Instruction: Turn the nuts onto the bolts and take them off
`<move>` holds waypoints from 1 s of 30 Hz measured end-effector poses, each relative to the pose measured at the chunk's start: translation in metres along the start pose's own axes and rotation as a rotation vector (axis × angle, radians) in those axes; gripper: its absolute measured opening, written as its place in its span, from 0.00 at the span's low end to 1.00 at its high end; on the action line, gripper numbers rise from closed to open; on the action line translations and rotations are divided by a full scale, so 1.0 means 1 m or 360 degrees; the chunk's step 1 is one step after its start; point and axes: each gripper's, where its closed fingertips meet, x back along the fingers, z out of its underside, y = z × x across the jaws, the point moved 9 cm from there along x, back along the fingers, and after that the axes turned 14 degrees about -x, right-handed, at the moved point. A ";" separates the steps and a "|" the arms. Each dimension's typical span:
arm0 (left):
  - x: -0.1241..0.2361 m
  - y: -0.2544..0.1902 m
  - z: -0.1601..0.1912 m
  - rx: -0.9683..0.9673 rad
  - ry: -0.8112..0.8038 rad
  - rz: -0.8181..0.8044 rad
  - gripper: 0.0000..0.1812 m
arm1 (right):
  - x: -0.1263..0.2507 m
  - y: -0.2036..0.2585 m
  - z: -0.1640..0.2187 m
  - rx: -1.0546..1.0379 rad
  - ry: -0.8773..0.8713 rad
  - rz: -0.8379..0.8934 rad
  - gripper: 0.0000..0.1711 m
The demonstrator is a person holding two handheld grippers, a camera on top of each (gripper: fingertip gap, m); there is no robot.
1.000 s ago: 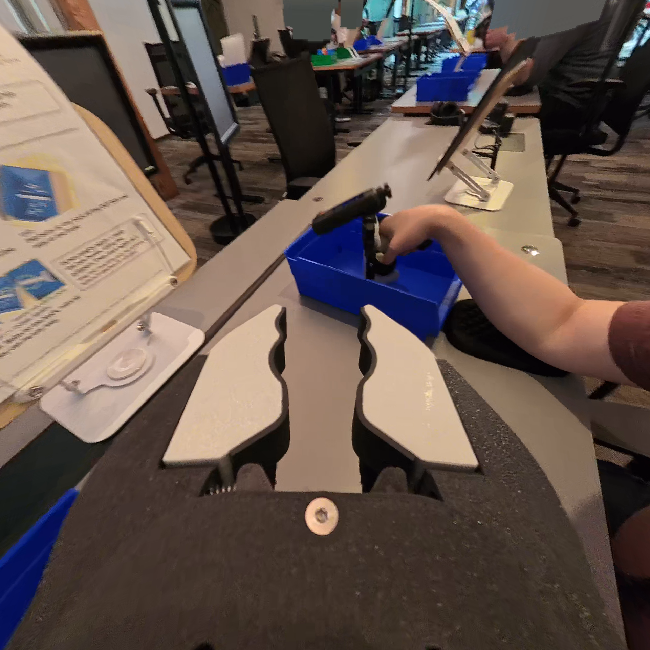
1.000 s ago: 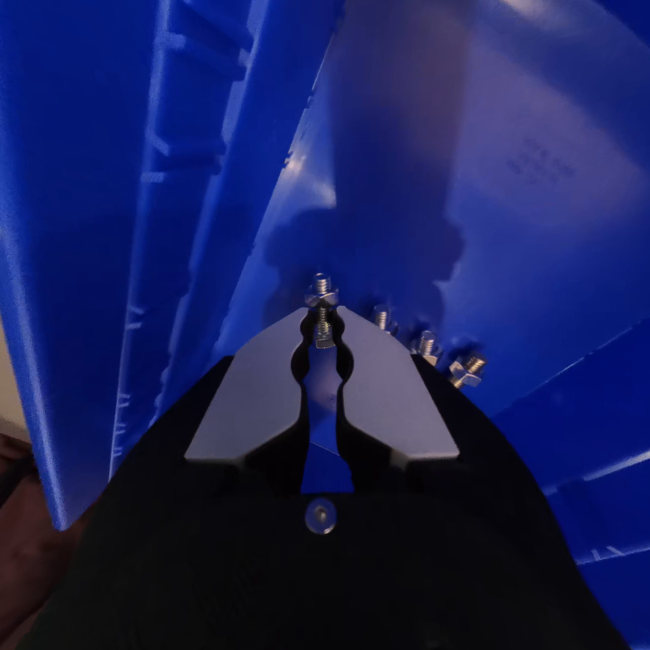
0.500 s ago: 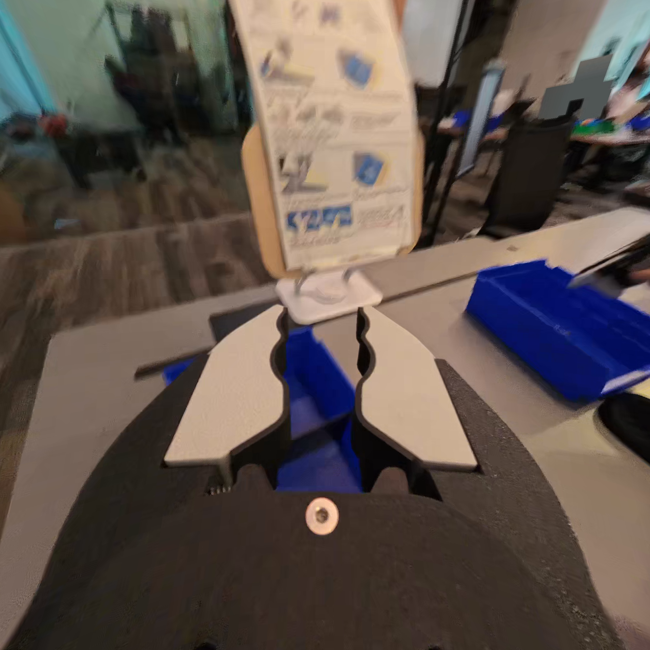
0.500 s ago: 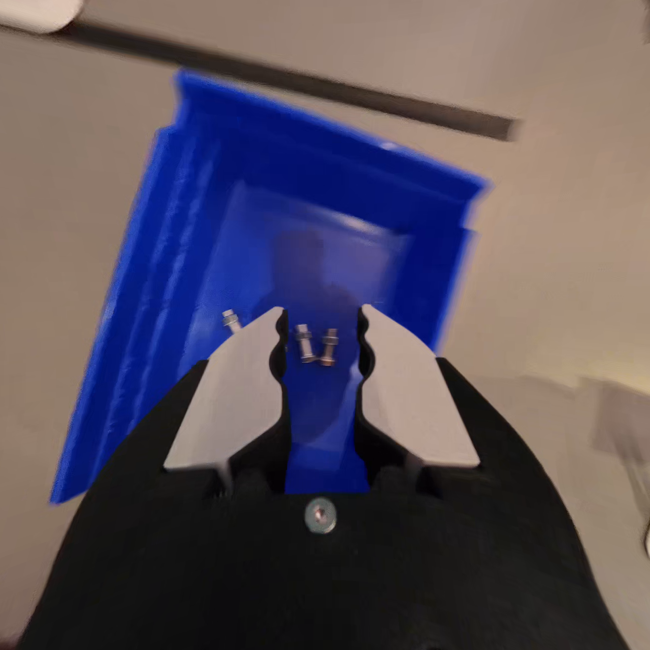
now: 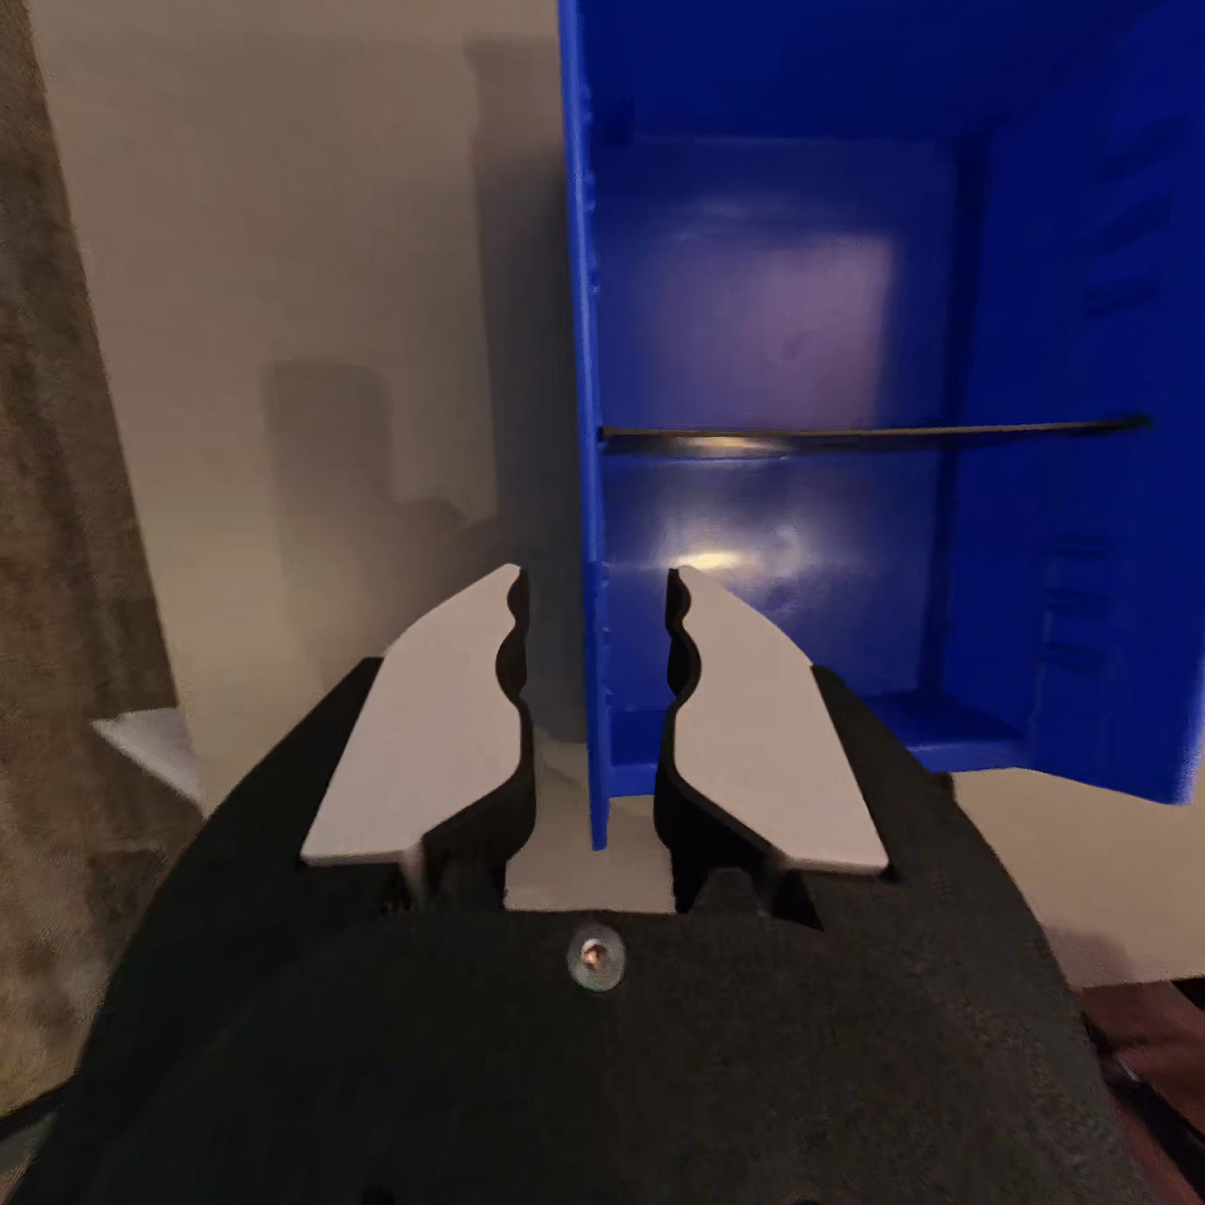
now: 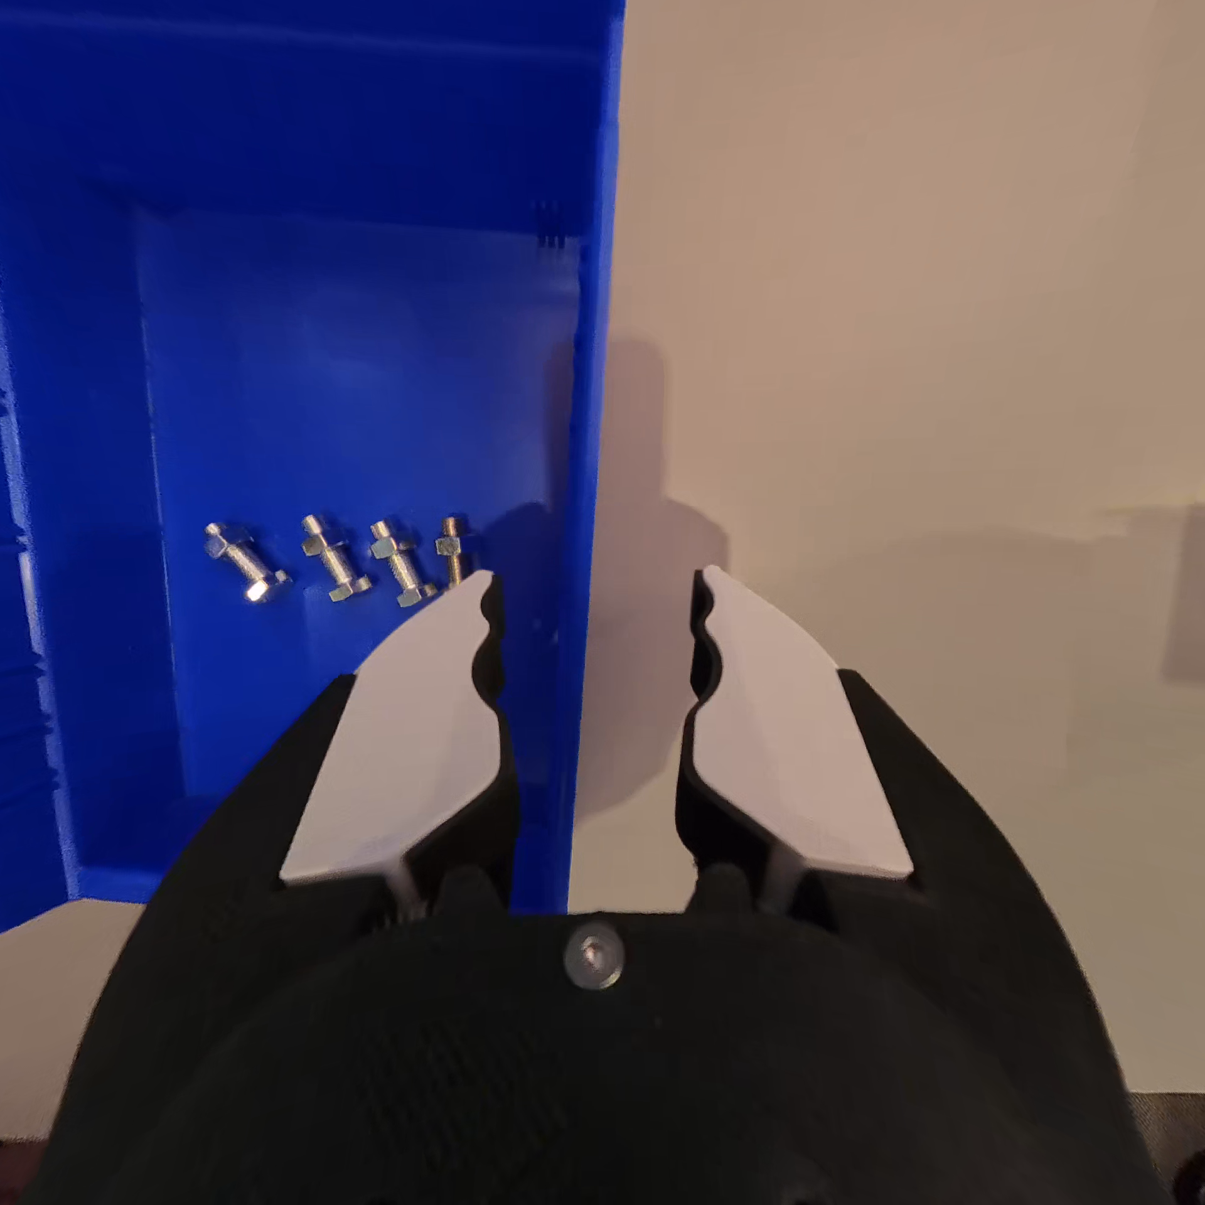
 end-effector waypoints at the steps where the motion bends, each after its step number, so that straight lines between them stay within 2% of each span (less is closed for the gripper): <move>1: -0.004 0.002 0.000 -0.0015 0.0050 -0.0037 0.22 | -0.005 0.000 0.001 0.0001 0.0042 -0.0010 0.33; 5: -0.021 0.002 0.001 -0.0053 0.0174 0.0019 0.21 | -0.022 -0.002 0.004 -0.0031 0.0176 -0.0082 0.27; 8: -0.036 0.004 0.007 -0.0041 0.0320 0.0044 0.20 | -0.034 -0.002 0.009 -0.0031 0.0324 -0.0183 0.18; 10: -0.045 0.006 0.008 -0.0014 0.0364 0.0084 0.16 | -0.043 0.000 0.013 -0.0033 0.0441 -0.0236 0.16; 12: -0.054 0.002 0.004 -0.0001 0.0357 0.0192 0.05 | -0.048 0.000 0.014 -0.0025 0.0512 -0.0194 0.09; 16: -0.063 -0.009 -0.002 -0.0079 0.0522 0.0082 0.04 | -0.049 0.009 0.016 0.0063 0.0567 -0.0102 0.05; 19: -0.069 -0.031 -0.013 -0.0124 0.0555 0.0139 0.04 | -0.052 0.031 0.014 0.0144 0.0610 -0.0099 0.05; 26: -0.087 -0.108 -0.057 -0.0378 0.0542 0.0024 0.09 | -0.065 0.113 0.010 0.0419 0.0643 -0.0148 0.04; 30: -0.092 -0.151 -0.070 -0.0509 0.0513 0.0003 0.11 | -0.066 0.147 0.020 0.0417 0.0695 -0.0130 0.03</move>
